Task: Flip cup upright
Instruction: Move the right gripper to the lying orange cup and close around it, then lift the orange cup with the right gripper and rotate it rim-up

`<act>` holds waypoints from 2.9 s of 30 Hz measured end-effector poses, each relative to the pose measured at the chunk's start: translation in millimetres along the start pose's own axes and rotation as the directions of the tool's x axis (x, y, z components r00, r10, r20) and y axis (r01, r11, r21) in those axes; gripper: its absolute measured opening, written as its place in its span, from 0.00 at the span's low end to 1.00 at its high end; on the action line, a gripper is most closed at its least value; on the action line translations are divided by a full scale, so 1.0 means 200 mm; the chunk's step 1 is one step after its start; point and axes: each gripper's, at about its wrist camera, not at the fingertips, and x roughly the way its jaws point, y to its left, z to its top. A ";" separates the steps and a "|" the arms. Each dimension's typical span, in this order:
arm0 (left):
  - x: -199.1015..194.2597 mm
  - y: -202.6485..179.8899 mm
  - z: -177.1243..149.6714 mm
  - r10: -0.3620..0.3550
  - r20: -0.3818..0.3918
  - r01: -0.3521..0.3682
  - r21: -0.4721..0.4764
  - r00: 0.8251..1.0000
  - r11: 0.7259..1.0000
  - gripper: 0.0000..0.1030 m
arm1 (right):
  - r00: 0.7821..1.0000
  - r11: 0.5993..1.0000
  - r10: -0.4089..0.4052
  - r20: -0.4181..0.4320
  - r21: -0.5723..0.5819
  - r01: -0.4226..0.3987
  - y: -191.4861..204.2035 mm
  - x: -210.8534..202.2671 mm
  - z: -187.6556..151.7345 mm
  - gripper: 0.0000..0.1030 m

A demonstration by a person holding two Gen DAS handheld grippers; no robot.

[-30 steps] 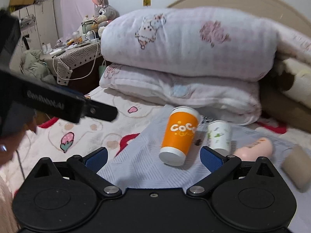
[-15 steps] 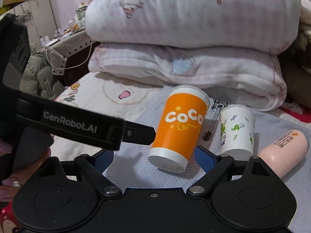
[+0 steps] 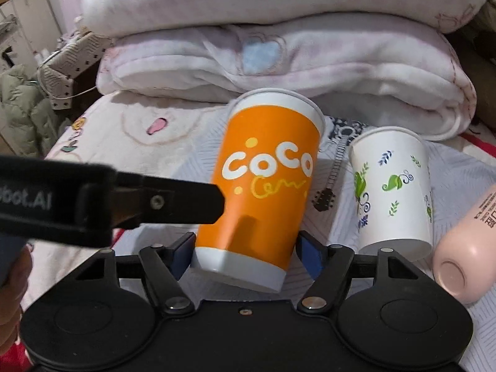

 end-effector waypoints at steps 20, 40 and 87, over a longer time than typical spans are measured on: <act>-0.14 -0.30 -0.26 -0.100 -0.116 0.105 0.032 0.988 0.994 0.82 | 0.999 0.999 0.016 -0.046 0.029 -0.015 -0.05 -0.45 -0.36 0.69; -0.01 -0.45 -0.48 -0.172 -0.232 0.184 0.030 0.957 0.983 0.69 | 0.989 0.976 0.013 -0.149 0.219 0.020 -0.16 -0.54 -0.58 0.70; -0.29 -0.58 -0.44 -0.217 -0.032 0.214 0.356 0.976 0.909 0.67 | 0.975 0.967 -0.127 0.183 -0.198 0.163 0.04 -0.69 -0.55 0.76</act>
